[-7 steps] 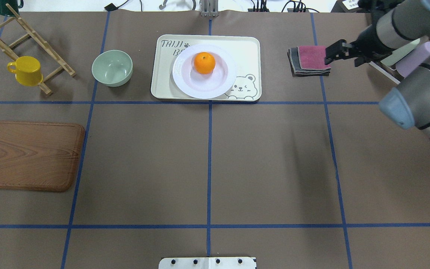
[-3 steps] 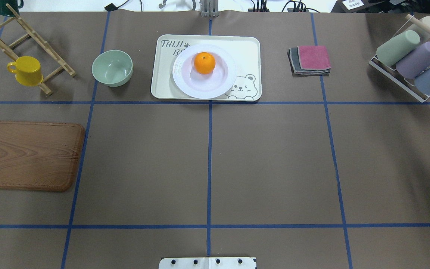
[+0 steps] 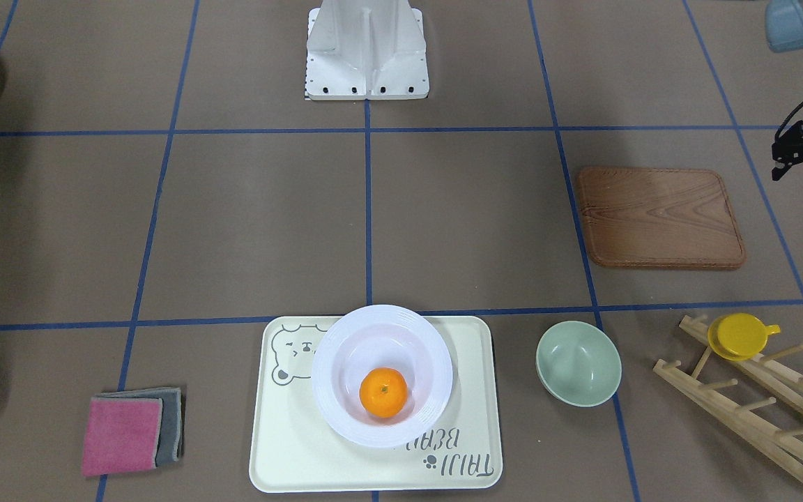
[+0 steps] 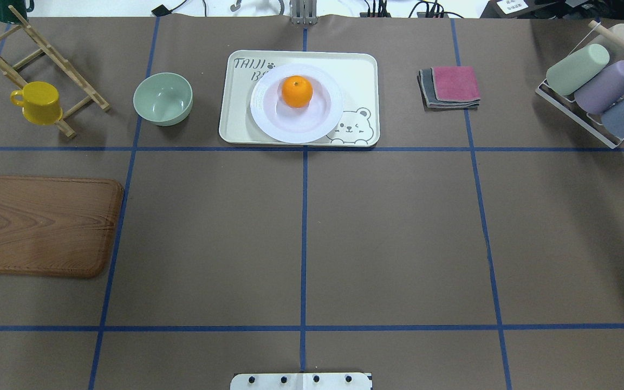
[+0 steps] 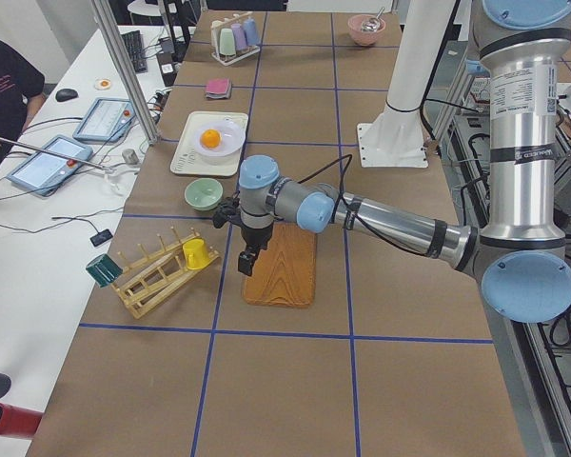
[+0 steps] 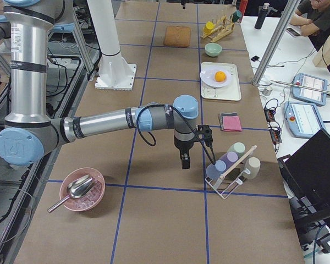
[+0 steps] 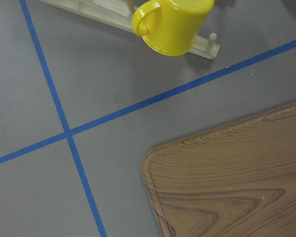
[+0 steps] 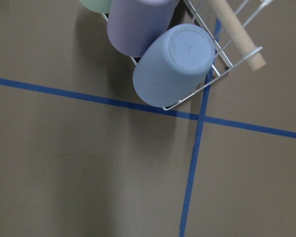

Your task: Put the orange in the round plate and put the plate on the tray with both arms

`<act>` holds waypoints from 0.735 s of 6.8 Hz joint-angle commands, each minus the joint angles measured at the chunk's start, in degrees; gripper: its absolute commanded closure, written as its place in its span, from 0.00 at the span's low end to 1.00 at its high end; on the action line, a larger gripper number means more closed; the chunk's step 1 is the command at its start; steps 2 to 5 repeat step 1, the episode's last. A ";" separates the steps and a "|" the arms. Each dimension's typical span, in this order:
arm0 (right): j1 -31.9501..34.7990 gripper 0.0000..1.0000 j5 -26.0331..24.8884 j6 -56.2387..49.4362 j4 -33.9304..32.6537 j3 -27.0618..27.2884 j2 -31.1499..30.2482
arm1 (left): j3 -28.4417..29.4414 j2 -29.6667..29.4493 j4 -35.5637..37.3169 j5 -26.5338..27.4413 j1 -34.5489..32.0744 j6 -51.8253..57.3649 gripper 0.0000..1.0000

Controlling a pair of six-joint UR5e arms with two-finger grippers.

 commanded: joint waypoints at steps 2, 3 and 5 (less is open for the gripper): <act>0.88 0.00 0.16 -1.65 -0.88 1.33 -1.23 | 0.14 0.26 0.10 0.03 -0.21 -0.14 0.02; 0.88 0.00 0.16 -1.65 -0.88 1.33 -1.23 | 0.14 0.26 0.10 0.03 -0.21 -0.14 0.02; 0.88 0.00 0.16 -1.65 -0.88 1.33 -1.23 | 0.14 0.26 0.10 0.03 -0.21 -0.14 0.02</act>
